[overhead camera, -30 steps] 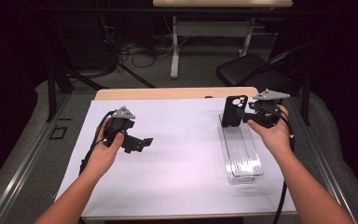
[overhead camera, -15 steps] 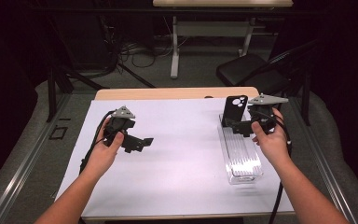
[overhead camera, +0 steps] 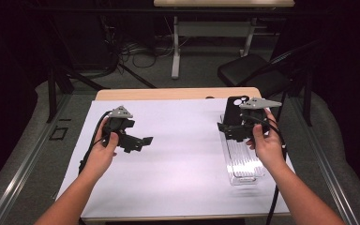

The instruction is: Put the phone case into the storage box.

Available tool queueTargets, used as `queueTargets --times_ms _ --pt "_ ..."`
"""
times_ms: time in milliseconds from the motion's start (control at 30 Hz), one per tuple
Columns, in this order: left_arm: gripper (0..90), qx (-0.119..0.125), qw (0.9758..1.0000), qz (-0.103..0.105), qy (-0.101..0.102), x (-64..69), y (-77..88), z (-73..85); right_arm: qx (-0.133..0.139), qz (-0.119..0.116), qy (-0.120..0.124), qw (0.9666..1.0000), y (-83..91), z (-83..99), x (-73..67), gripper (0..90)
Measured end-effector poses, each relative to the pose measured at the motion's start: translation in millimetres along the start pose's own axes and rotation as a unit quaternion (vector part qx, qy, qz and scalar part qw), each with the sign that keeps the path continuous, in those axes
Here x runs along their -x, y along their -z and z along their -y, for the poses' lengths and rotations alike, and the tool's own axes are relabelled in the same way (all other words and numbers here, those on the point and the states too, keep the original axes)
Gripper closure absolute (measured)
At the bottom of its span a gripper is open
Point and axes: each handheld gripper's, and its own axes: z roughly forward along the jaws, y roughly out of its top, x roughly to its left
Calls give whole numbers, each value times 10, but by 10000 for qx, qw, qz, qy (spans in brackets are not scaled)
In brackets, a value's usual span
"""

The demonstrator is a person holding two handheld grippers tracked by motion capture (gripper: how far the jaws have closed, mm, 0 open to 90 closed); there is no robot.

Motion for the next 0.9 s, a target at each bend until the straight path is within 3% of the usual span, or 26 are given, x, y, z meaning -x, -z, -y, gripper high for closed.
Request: queueTargets --times_ms 267,533,900 --pt "44 34 9999 52 -152 19 76 40 22 -330 178 9993 18 40 -154 0" --pt "44 67 9996 92 -243 68 123 106 83 -387 456 9982 58 118 -306 0" --pt "44 132 9994 132 -297 149 214 192 59 -605 528 9967 89 272 -439 0"
